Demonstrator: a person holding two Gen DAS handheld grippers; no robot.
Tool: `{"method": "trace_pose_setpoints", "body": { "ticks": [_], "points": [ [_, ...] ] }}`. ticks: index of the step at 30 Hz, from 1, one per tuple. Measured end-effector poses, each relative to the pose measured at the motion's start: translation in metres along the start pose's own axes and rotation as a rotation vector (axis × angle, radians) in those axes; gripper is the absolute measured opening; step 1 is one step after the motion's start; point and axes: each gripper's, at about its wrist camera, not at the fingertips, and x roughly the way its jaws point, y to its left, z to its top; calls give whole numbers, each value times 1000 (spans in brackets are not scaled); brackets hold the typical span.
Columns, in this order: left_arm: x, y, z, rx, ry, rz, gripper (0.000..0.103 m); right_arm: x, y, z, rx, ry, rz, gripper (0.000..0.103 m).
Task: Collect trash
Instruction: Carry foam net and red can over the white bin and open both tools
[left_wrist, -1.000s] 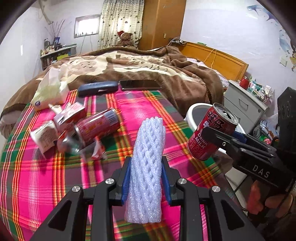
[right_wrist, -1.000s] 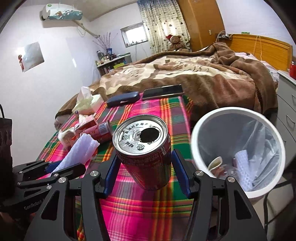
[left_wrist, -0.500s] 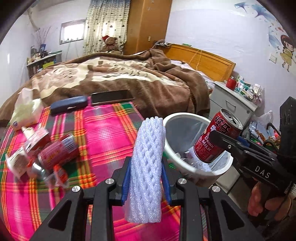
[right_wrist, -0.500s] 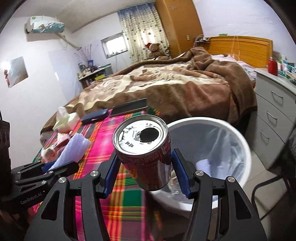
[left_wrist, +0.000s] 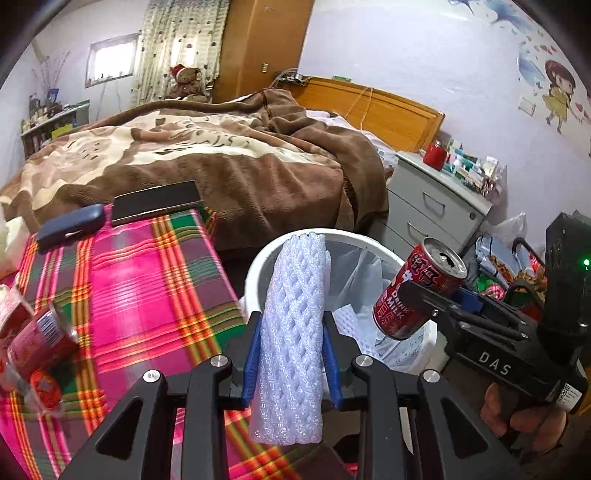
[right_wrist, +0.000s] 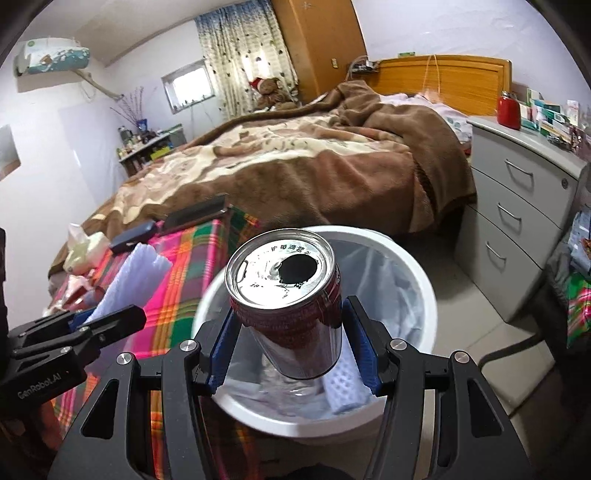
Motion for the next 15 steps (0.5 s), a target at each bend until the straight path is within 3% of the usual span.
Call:
{"method": "trace_pose_setpoints", "body": {
  "ticks": [13, 15],
  "points": [
    [33, -27, 7, 58, 37, -12, 31, 13, -22, -1, 6, 67, -75, 58],
    [33, -24, 7, 43, 36, -18, 42, 14, -23, -1, 12, 72, -70, 58]
  ]
}}
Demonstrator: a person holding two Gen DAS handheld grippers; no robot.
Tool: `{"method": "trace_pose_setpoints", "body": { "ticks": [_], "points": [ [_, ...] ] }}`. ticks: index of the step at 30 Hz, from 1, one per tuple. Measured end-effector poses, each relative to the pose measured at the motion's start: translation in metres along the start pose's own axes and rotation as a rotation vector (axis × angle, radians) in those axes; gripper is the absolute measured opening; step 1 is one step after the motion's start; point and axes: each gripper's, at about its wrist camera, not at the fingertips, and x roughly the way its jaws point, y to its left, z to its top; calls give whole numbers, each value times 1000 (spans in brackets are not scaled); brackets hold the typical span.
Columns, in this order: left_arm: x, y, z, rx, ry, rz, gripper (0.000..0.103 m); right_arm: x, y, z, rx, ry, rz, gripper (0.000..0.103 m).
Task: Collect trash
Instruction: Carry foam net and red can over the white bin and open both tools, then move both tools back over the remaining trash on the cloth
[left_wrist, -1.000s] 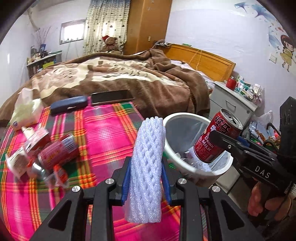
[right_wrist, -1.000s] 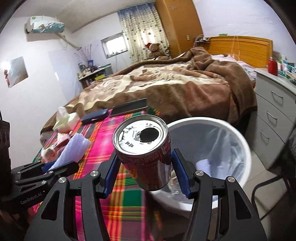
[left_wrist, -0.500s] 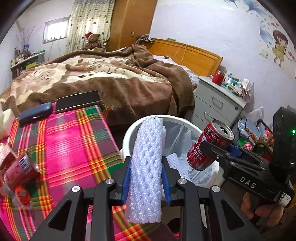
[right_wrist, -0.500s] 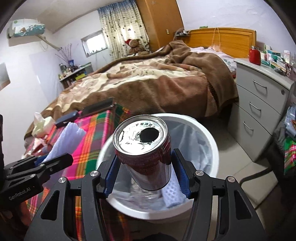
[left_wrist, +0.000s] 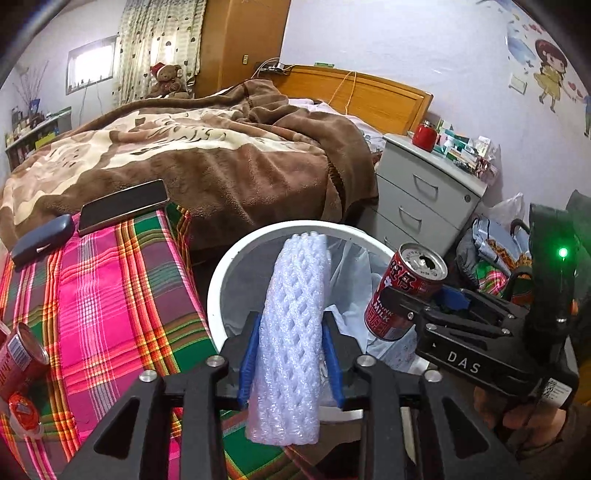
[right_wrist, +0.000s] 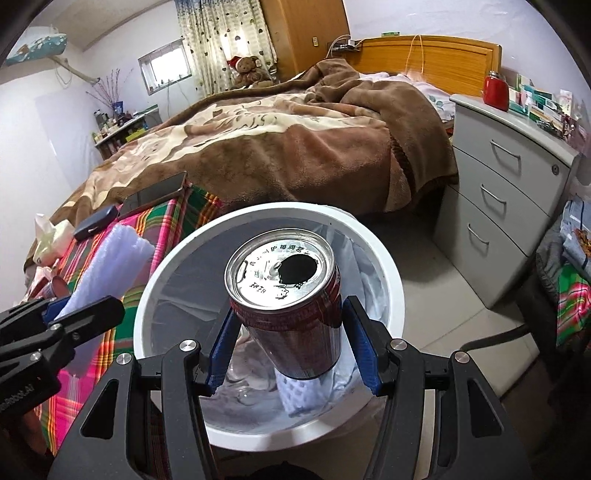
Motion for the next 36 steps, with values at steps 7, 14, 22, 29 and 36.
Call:
{"method": "trace_pose_setpoints", "body": {
  "ticks": [7, 14, 22, 29, 36],
  "points": [
    [-8, 4, 1, -14, -22, 4, 56, -7, -2, 1, 24, -25, 7, 64],
    [-20, 12, -4, -42, -36, 8, 57, -15, 2, 3, 22, -51, 16, 64],
    [-40, 23, -16, -59, -53, 34, 57, -21, 15, -2, 22, -70, 36, 64],
    [-63, 37, -26, -87, -82, 57, 57, -26, 32, -5, 2, -83, 60, 64],
    [-84, 53, -39, -105, -103, 98, 57, -30, 53, -12, -21, -89, 95, 64]
  ]
}}
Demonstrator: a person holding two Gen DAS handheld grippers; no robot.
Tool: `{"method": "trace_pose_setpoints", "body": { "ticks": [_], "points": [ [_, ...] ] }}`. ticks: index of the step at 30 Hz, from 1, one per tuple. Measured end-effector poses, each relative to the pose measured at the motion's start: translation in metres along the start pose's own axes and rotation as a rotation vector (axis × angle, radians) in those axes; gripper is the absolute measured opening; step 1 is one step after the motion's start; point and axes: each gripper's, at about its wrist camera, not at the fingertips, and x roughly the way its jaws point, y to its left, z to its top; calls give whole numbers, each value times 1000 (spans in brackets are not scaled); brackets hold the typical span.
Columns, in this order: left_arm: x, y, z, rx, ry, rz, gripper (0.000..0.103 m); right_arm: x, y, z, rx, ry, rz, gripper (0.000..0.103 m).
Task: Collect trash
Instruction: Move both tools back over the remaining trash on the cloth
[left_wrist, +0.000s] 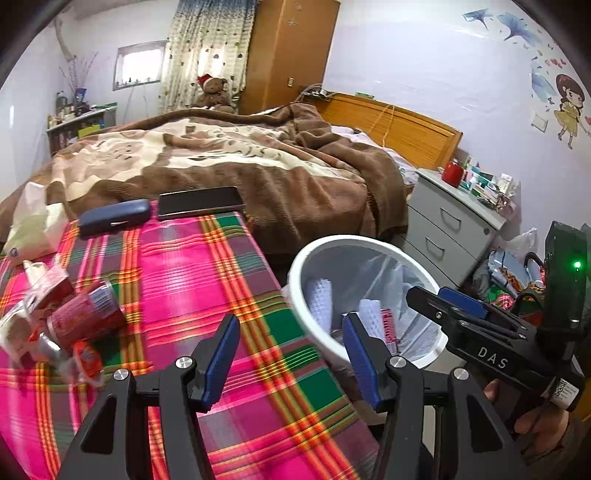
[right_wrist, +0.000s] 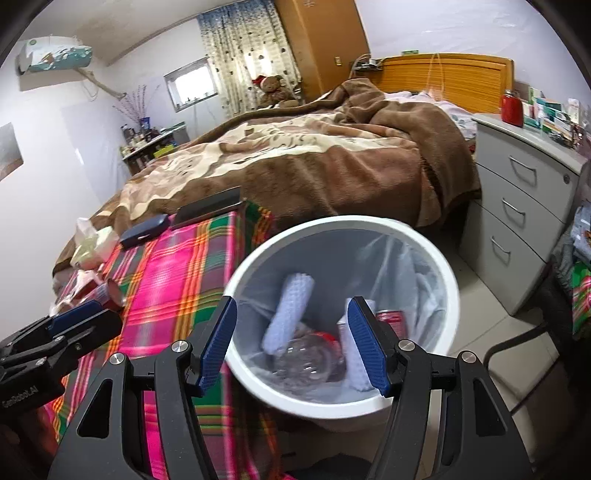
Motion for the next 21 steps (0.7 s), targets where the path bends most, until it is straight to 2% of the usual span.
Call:
{"method": "trace_pose_setpoints", "body": {
  "ticks": [9, 12, 21],
  "points": [
    [-26, 33, -12, -45, -27, 47, 57, -2, 33, -4, -42, -20, 52, 64],
    [-34, 44, -16, -47, -39, 85, 57, 0, 44, -8, -55, -14, 77, 64],
    [-61, 88, -30, -116, -72, 136, 57, 6, 85, -17, -129, 0, 139, 64]
  ]
}}
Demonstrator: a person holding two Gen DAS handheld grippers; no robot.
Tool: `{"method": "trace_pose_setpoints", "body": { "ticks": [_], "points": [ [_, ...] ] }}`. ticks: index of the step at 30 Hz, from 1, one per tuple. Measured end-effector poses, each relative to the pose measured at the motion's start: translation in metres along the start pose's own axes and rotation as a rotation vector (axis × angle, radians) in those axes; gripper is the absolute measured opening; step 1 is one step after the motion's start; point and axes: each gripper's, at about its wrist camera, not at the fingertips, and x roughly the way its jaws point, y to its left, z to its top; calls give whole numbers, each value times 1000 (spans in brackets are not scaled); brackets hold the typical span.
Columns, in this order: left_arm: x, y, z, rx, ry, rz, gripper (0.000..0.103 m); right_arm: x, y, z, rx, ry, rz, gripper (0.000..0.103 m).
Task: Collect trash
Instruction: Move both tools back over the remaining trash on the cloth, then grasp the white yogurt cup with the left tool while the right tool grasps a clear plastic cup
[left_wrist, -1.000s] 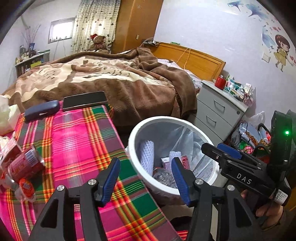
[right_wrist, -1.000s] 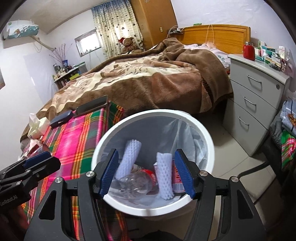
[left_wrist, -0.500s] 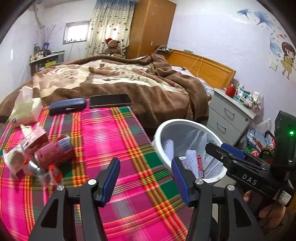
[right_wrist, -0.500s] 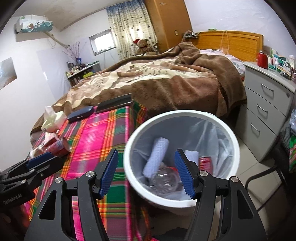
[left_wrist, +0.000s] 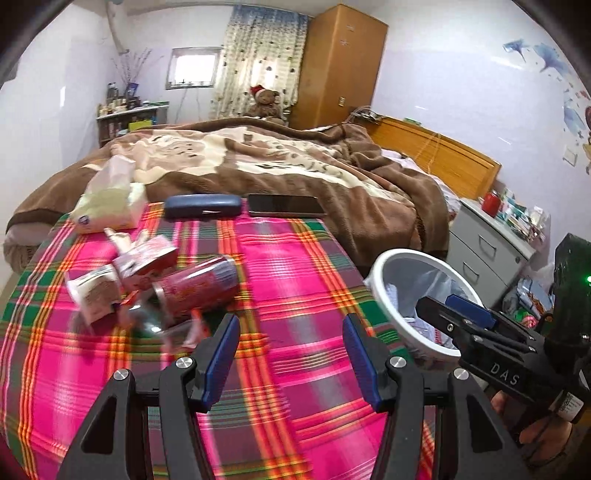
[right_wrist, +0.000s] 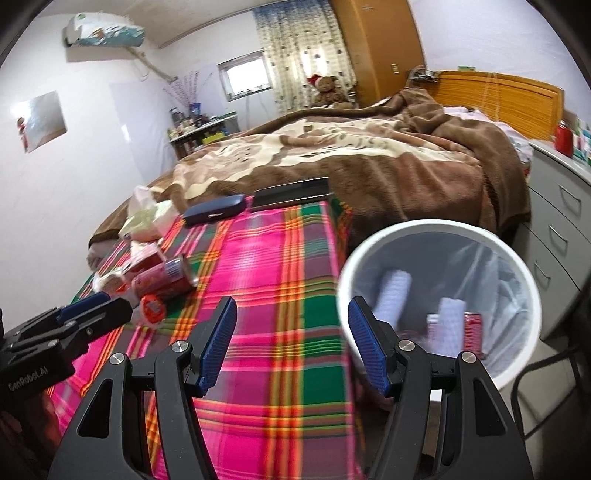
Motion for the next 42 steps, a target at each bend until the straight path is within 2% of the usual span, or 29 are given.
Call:
{"method": "trace_pose_setpoints", "body": {
  "ticks": [14, 21, 32, 42],
  "points": [
    [-29, 92, -3, -125, -38, 142, 57, 23, 59, -4, -102, 55, 86, 64],
    [-31, 132, -4, -162, -26, 194, 57, 38, 85, -9, -139, 105, 127, 64],
    [-17, 184, 2, -195, 1, 195, 58, 68, 123, -15, -183, 188, 165, 64],
    [11, 204, 26, -140, 43, 165, 59, 94, 149, -17, -189, 242, 171, 64]
  ]
}}
